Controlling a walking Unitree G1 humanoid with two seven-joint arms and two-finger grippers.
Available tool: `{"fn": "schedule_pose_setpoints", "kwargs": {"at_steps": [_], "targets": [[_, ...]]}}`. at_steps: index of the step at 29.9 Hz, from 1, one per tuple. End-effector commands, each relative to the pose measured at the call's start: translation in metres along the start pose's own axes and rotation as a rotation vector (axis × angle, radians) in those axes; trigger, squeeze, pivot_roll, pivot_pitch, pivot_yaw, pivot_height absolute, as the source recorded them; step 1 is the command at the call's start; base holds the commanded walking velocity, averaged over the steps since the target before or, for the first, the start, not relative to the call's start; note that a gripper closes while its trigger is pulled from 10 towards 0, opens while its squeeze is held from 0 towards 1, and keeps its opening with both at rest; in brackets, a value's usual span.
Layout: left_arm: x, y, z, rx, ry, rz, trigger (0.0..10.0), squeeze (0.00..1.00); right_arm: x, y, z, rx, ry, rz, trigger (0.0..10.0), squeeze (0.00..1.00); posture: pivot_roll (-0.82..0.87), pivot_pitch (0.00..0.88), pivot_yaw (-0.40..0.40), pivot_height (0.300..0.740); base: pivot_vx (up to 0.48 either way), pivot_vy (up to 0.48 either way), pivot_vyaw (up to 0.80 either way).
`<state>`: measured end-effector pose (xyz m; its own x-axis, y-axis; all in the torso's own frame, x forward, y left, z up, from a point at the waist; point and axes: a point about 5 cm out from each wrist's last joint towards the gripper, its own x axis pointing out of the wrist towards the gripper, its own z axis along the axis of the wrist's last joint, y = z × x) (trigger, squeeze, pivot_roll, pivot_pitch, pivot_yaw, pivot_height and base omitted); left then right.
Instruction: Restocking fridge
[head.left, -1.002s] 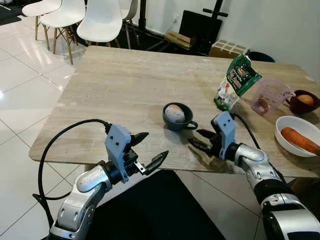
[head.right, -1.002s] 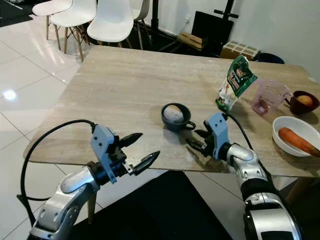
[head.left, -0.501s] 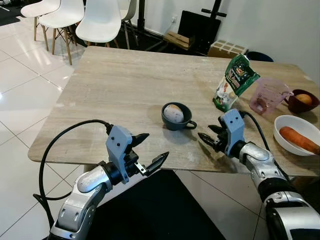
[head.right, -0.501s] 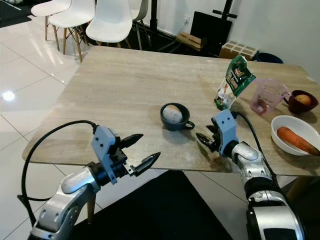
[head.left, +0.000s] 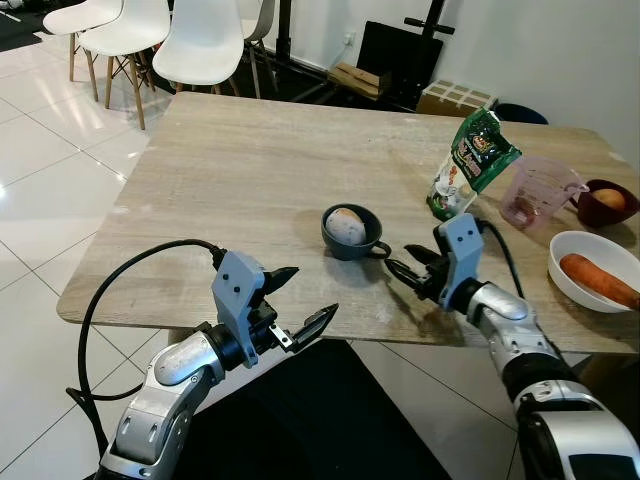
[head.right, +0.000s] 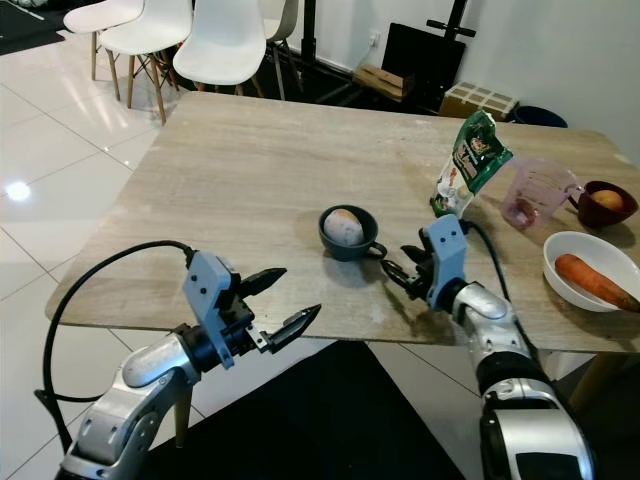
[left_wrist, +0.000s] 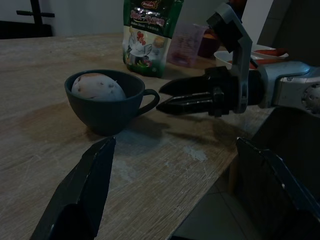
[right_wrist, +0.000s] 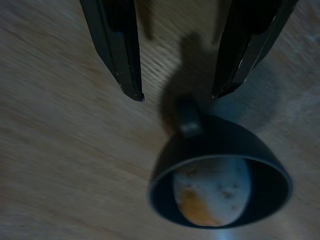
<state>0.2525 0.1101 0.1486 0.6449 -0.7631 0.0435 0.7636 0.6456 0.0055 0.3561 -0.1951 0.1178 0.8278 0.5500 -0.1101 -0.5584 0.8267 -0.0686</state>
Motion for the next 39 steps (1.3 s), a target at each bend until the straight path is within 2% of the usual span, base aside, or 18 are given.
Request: {"fn": "schedule_pose_setpoints", "kwargs": {"at_steps": [1, 11, 16, 28, 29, 35, 36, 37, 39], "targets": [[-0.001, -0.001, -0.004, 0.004, 0.023, -0.015, 10.0, 0.0, 0.001, 0.001, 0.002, 0.005, -0.02, 0.012, 10.0, 0.0, -0.03, 0.081, -0.067, 0.736, 0.0, 0.0, 0.0], [-0.001, -0.001, -0.005, 0.006, 0.026, -0.017, 10.0, 0.0, 0.007, 0.008, 0.004, 0.016, -0.041, 0.038, 10.0, 0.0, -0.03, 0.084, -0.069, 0.736, 0.0, 0.0, 0.0], [-0.001, 0.0, -0.005, 0.005, 0.024, -0.015, 10.0, 0.0, 0.013, 0.013, 0.006, 0.059, -0.073, 0.044, 10.0, 0.0, -0.03, 0.086, -0.068, 0.736, 0.0, 0.0, 0.0], [0.0, 0.001, -0.004, 0.008, 0.024, -0.014, 10.0, 0.0, 0.02, 0.021, 0.008, 0.093, -0.087, 0.07, 10.0, 0.0, -0.03, 0.093, -0.068, 0.736, 0.0, 0.0, 0.0], [0.0, 0.001, -0.004, 0.008, 0.025, -0.013, 10.0, 0.0, 0.02, 0.021, 0.008, 0.099, -0.09, 0.073, 8.6, 0.0, -0.03, 0.093, -0.068, 0.736, 0.0, 0.0, 0.0], [0.0, 0.001, -0.004, 0.009, 0.025, -0.011, 10.0, 0.0, 0.021, 0.022, 0.008, 0.107, -0.093, 0.076, 8.6, 0.0, -0.03, 0.093, -0.068, 0.736, 0.0, 0.0, 0.0], [0.0, 0.001, -0.004, 0.008, 0.025, -0.012, 10.0, 0.0, 0.021, 0.022, 0.008, 0.11, -0.093, 0.078, 2.7, 0.0, -0.03, 0.094, -0.068, 0.736, 0.0, 0.0, 0.0], [0.0, 0.001, -0.004, 0.008, 0.025, -0.011, 10.0, 0.0, 0.021, 0.022, 0.008, 0.114, -0.092, 0.081, 0.0, 0.0, -0.03, 0.097, -0.067, 0.736, 0.0, 0.0, 0.0], [0.0, 0.001, -0.004, 0.008, 0.024, -0.008, 10.0, 0.0, 0.02, 0.023, 0.006, 0.121, -0.09, 0.085, 0.0, 0.0, -0.03, 0.099, -0.067, 0.736, 0.0, 0.0, 0.0]]}}
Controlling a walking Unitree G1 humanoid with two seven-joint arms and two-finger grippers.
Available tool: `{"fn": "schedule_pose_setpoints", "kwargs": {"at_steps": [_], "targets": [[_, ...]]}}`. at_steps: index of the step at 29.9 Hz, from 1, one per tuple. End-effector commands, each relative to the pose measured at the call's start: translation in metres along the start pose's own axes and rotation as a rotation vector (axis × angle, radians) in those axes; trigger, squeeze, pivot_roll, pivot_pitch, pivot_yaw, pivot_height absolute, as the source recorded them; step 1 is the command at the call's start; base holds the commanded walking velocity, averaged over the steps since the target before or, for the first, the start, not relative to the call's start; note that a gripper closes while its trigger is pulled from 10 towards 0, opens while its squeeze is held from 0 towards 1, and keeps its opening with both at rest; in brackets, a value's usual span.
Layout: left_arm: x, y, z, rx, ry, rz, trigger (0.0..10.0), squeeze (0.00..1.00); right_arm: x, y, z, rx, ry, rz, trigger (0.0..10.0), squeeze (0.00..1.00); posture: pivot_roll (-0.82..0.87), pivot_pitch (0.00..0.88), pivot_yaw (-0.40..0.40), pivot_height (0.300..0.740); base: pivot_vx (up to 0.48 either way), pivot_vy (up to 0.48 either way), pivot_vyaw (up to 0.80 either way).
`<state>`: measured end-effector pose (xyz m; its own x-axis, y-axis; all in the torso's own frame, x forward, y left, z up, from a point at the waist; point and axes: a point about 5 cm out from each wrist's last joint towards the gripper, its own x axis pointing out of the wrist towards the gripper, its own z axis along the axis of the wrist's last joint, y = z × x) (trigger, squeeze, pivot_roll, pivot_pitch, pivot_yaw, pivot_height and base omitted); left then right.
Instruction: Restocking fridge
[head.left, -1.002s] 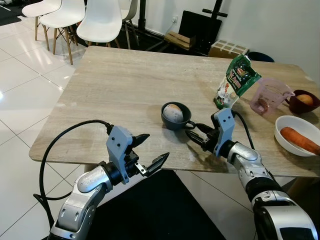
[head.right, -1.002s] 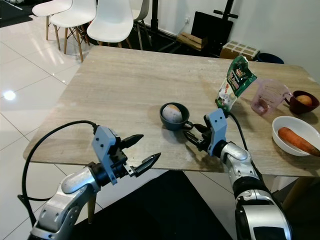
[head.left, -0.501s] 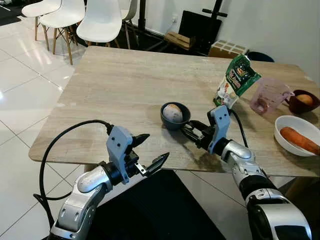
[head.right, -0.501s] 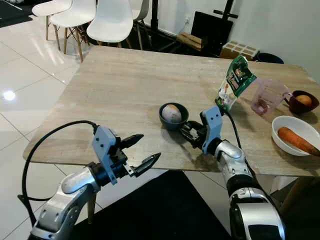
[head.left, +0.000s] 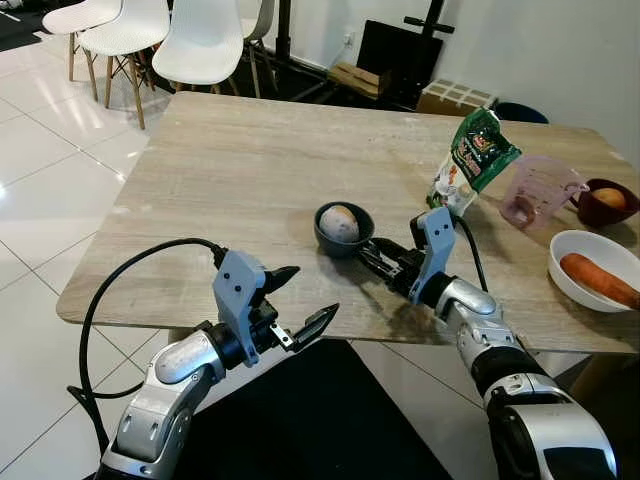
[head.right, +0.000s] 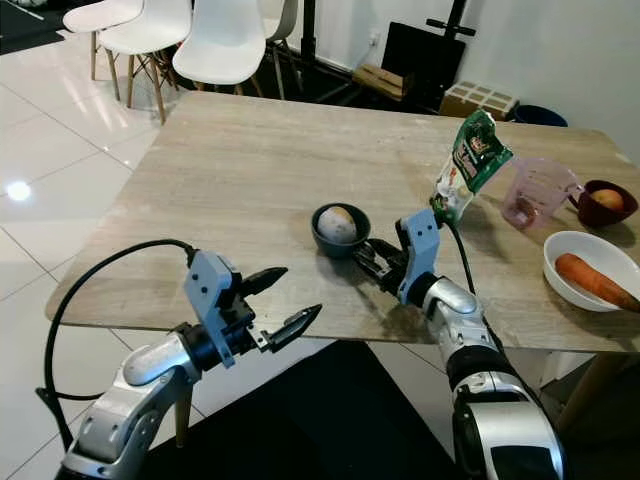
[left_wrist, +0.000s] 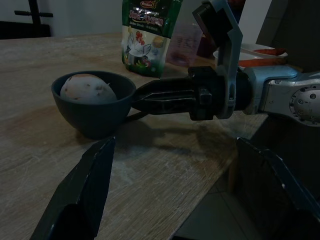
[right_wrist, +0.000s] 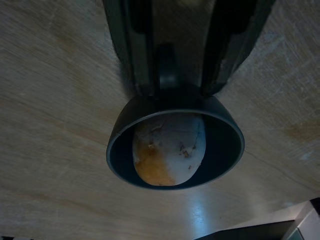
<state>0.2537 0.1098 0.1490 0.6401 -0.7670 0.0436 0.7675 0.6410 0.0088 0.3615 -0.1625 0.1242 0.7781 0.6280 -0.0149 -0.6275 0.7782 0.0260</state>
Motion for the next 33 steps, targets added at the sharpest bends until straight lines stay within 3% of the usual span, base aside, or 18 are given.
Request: {"fn": "schedule_pose_setpoints", "kwargs": {"at_steps": [1, 9, 27, 28, 29, 33], "targets": [[-0.001, 0.0, -0.005, 0.006, 0.024, -0.001, 10.0, 0.0, -0.002, -0.001, -0.004, 0.033, 0.007, -0.007, 0.0, 0.0, -0.03, 0.099, -0.067, 0.736, 0.0, 0.0, 0.0], [0.002, 0.006, -0.006, 0.025, 0.021, 0.065, 10.0, 0.0, -0.005, -0.002, -0.007, 0.046, 0.013, -0.011, 0.0, 0.0, -0.03, 0.098, -0.066, 0.736, 0.0, 0.0, 0.0], [0.002, 0.007, -0.008, 0.026, 0.017, 0.085, 10.0, 0.0, -0.013, -0.008, -0.014, 0.065, 0.036, -0.053, 0.0, 0.0, -0.03, 0.098, -0.067, 0.736, 0.0, 0.0, 0.0], [0.002, 0.007, -0.008, 0.026, 0.018, 0.085, 10.0, 0.0, -0.014, -0.008, -0.015, 0.052, 0.039, -0.068, 6.2, 0.0, -0.03, 0.098, -0.067, 0.736, 0.0, 0.0, 0.0], [0.002, 0.007, -0.008, 0.027, 0.018, 0.085, 10.0, 0.0, -0.015, -0.009, -0.015, 0.048, 0.041, -0.076, 10.0, 0.0, -0.03, 0.099, -0.066, 0.736, 0.0, 0.0, 0.0], [0.002, 0.007, -0.009, 0.027, 0.02, 0.085, 10.0, 0.0, -0.015, -0.009, -0.016, 0.041, 0.043, -0.088, 10.0, 0.0, -0.03, 0.1, -0.065, 0.736, 0.0, 0.0, 0.0]]}}
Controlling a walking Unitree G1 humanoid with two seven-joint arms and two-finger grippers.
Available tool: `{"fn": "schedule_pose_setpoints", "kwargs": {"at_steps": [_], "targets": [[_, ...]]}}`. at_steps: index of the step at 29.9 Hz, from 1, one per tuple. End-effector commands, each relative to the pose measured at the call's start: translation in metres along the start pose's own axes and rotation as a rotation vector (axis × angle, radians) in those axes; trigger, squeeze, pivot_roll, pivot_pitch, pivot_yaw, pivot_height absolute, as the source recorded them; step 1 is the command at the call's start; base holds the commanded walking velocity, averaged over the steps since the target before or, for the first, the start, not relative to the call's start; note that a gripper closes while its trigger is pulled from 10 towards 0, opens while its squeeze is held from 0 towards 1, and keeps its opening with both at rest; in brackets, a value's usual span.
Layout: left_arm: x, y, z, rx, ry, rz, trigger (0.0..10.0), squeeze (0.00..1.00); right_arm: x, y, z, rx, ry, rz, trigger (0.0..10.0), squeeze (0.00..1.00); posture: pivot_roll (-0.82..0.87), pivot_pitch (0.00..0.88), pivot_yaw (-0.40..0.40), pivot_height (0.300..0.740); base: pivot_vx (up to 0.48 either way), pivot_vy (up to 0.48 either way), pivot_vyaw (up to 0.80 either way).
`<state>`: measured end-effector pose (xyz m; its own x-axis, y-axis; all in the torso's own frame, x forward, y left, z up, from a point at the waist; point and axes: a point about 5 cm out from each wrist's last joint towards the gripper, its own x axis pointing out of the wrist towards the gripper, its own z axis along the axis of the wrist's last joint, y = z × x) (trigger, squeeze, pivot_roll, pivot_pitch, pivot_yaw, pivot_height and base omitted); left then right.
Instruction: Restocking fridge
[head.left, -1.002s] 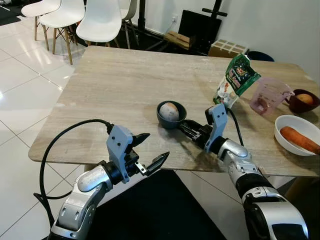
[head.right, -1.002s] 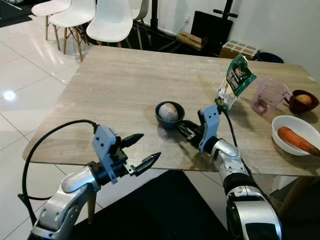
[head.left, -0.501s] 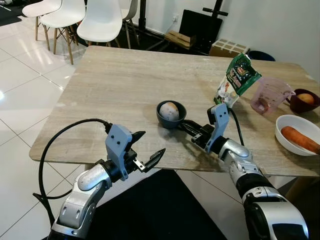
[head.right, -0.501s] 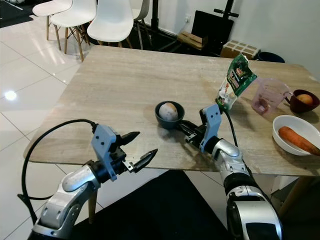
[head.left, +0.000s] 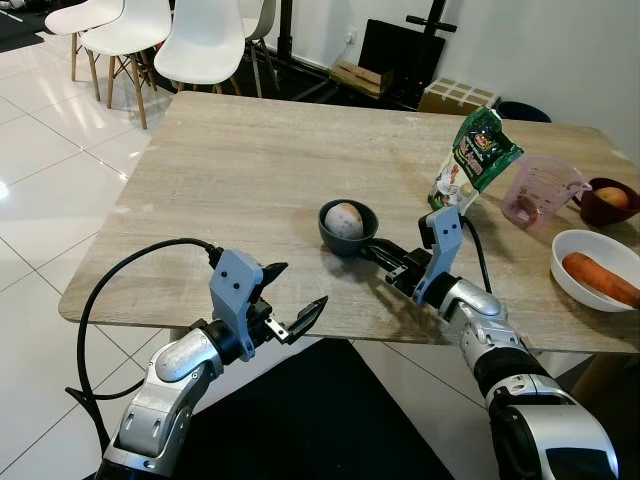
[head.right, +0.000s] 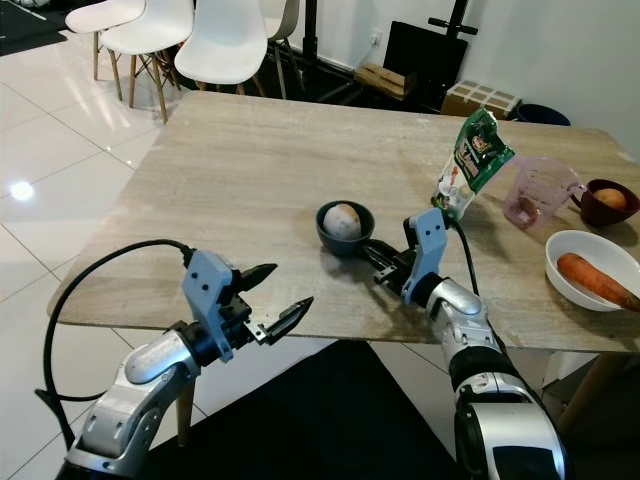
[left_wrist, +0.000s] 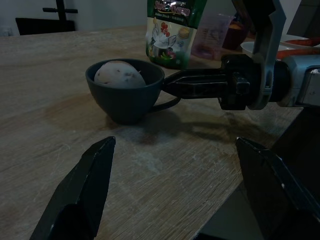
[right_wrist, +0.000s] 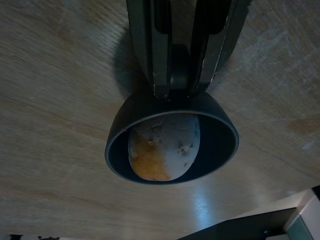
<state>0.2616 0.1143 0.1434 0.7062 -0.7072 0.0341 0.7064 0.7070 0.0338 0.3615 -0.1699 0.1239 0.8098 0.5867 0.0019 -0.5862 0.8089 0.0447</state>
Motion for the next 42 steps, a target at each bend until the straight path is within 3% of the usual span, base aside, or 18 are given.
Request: {"fn": "schedule_pose_setpoints", "kwargs": {"at_steps": [1, 3, 4, 5, 6, 7, 9, 13, 14, 15, 16, 17, 42], "targets": [[0.001, -0.002, -0.003, -0.001, 0.009, -0.005, 10.0, 0.0, -0.011, -0.002, -0.017, 0.017, 0.075, -0.013, 10.0, 0.0, -0.03, 0.101, -0.064, 0.736, 0.0, 0.0, 0.0], [0.001, -0.002, -0.003, -0.001, 0.01, -0.006, 10.0, 0.0, -0.012, -0.002, -0.02, 0.001, 0.103, -0.01, 10.0, 0.0, -0.03, 0.1, -0.063, 0.736, 0.0, 0.0, 0.0], [0.001, -0.002, -0.003, -0.001, 0.01, -0.007, 10.0, 0.0, -0.012, -0.001, -0.021, -0.003, 0.108, -0.007, 10.0, 0.07, -0.03, 0.1, -0.063, 0.736, 0.0, 0.0, 0.0], [0.001, -0.002, -0.003, -0.001, 0.011, -0.008, 10.0, 0.0, -0.012, -0.001, -0.021, -0.005, 0.108, -0.007, 10.0, 0.07, -0.03, 0.1, -0.063, 0.736, 0.0, 0.0, 0.0], [0.001, -0.002, -0.003, -0.001, 0.011, -0.009, 10.0, 0.0, -0.012, -0.001, -0.022, 0.002, 0.109, 0.003, 10.0, 0.65, -0.03, 0.1, -0.063, 0.736, 0.0, 0.0, 0.0], [0.001, -0.002, -0.003, -0.001, 0.01, -0.009, 10.0, 0.0, -0.013, 0.0, -0.022, 0.008, 0.109, 0.01, 10.0, 0.95, -0.04, 0.1, -0.064, 0.736, 0.0, 0.0, 0.0], [0.001, -0.002, -0.003, -0.001, 0.009, -0.009, 10.0, 0.0, -0.013, 0.0, -0.022, 0.012, 0.11, 0.014, 10.0, 1.0, -0.04, 0.099, -0.064, 0.736, 0.0, 0.0, 0.0], [0.002, -0.003, -0.004, -0.001, 0.008, -0.01, 10.0, 0.0, -0.013, 0.0, -0.022, -0.011, 0.114, 0.018, 10.0, 1.0, -0.04, 0.101, -0.063, 0.736, 0.0, 0.0, 0.0], [0.002, -0.003, -0.004, -0.001, 0.007, -0.011, 10.0, 0.0, -0.013, 0.0, -0.021, -0.019, 0.114, 0.013, 10.0, 0.5, -0.04, 0.099, -0.063, 0.736, 0.0, 0.0, 0.0], [0.002, -0.003, -0.004, -0.001, 0.007, -0.011, 10.0, 0.0, -0.013, 0.0, -0.021, -0.019, 0.114, 0.013, 10.0, 0.5, -0.04, 0.099, -0.063, 0.736, 0.0, 0.0, 0.0], [0.002, -0.003, -0.004, -0.002, 0.006, -0.012, 10.0, 0.0, -0.013, 0.0, -0.021, -0.022, 0.114, 0.009, 10.0, 0.06, -0.04, 0.099, -0.064, 0.736, 0.0, 0.0, 0.0], [0.002, -0.003, -0.004, -0.002, 0.006, -0.012, 10.0, 0.0, -0.013, -0.001, -0.021, -0.025, 0.112, 0.005, 10.0, 0.0, -0.04, 0.099, -0.064, 0.736, 0.0, 0.0, 0.0], [0.002, -0.004, -0.006, -0.006, -0.001, -0.014, 10.0, 0.0, 0.001, 0.004, -0.007, 0.026, 0.013, -0.003, 10.0, 0.0, -0.04, 0.072, -0.071, 0.736, 0.0, 0.0, 0.0]]}}
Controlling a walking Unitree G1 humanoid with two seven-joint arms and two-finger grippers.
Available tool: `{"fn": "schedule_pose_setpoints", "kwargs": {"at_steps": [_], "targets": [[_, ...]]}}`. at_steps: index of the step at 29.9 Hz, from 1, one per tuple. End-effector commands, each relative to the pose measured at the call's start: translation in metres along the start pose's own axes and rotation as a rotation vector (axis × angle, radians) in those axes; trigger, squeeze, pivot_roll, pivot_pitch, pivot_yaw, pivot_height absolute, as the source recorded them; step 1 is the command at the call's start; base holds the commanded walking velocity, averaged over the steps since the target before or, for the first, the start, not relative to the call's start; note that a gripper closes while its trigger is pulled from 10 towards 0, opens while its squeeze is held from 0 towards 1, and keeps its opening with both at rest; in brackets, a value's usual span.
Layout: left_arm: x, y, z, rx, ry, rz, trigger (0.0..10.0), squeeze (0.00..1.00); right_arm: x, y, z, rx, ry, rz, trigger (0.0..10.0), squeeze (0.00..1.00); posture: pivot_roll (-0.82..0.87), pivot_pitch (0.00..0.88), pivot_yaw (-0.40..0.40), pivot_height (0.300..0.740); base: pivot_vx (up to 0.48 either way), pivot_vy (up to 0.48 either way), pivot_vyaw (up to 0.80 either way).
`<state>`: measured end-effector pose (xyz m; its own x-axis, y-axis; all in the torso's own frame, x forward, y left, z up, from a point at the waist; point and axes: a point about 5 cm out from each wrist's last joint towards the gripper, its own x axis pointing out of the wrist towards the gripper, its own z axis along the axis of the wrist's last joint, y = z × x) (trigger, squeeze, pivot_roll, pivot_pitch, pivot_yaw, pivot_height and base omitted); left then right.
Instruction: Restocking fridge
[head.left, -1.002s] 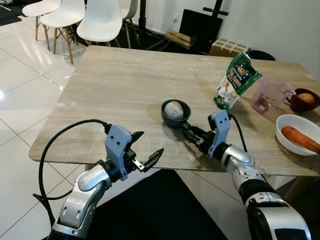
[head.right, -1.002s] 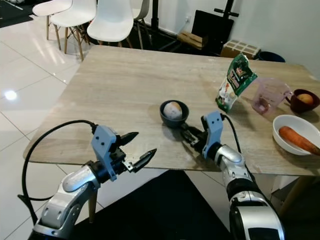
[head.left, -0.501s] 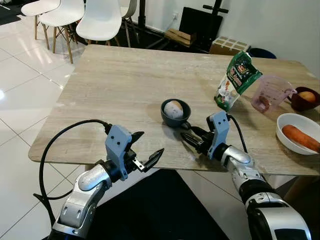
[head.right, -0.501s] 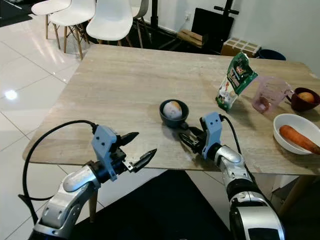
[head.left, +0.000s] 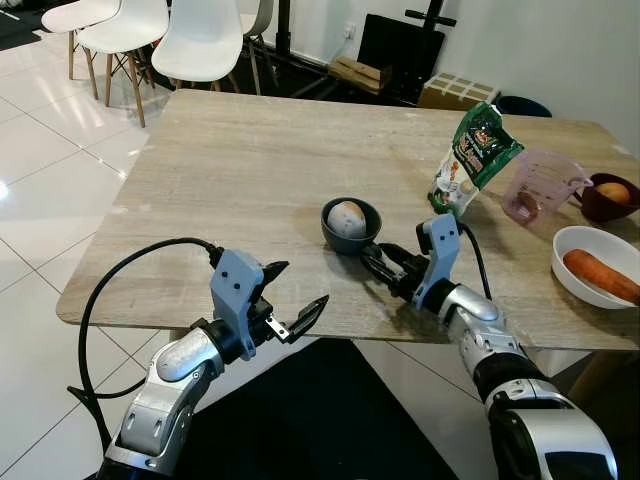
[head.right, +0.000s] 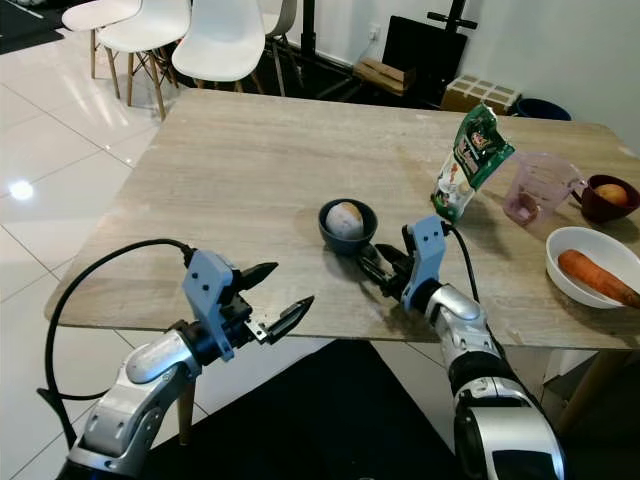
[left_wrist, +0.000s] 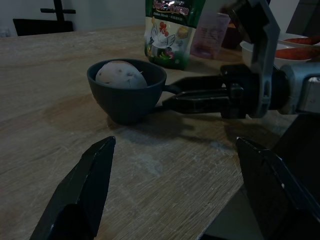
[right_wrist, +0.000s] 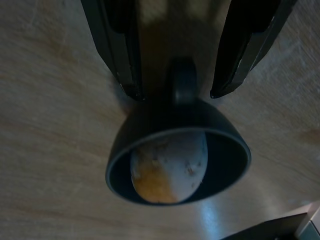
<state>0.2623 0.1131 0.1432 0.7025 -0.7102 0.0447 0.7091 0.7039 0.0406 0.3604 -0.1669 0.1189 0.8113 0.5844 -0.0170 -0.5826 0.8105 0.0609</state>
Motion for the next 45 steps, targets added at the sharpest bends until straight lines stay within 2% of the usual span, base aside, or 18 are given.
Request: {"fn": "schedule_pose_setpoints", "kwargs": {"at_steps": [1, 32, 45], "targets": [[0.001, -0.004, -0.005, -0.013, 0.01, -0.01, 10.0, 0.0, 0.0, 0.001, -0.001, 0.01, -0.005, 0.001, 10.0, 0.0, -0.04, 0.072, -0.071, 0.736, 0.0, 0.0, 0.0], [0.0, -0.005, -0.008, -0.017, 0.02, -0.004, 10.0, 0.0, 0.015, 0.016, -0.005, 0.023, 0.009, 0.0, 10.0, 0.0, -0.03, 0.085, -0.076, 0.736, 0.0, 0.0, 0.0], [0.001, -0.002, -0.006, -0.02, 0.007, 0.019, 10.0, 0.0, 0.022, 0.017, 0.0, 0.043, -0.011, -0.058, 10.0, 0.0, -0.03, 0.115, -0.073, 0.736, 0.0, 0.0, 0.0]]}}
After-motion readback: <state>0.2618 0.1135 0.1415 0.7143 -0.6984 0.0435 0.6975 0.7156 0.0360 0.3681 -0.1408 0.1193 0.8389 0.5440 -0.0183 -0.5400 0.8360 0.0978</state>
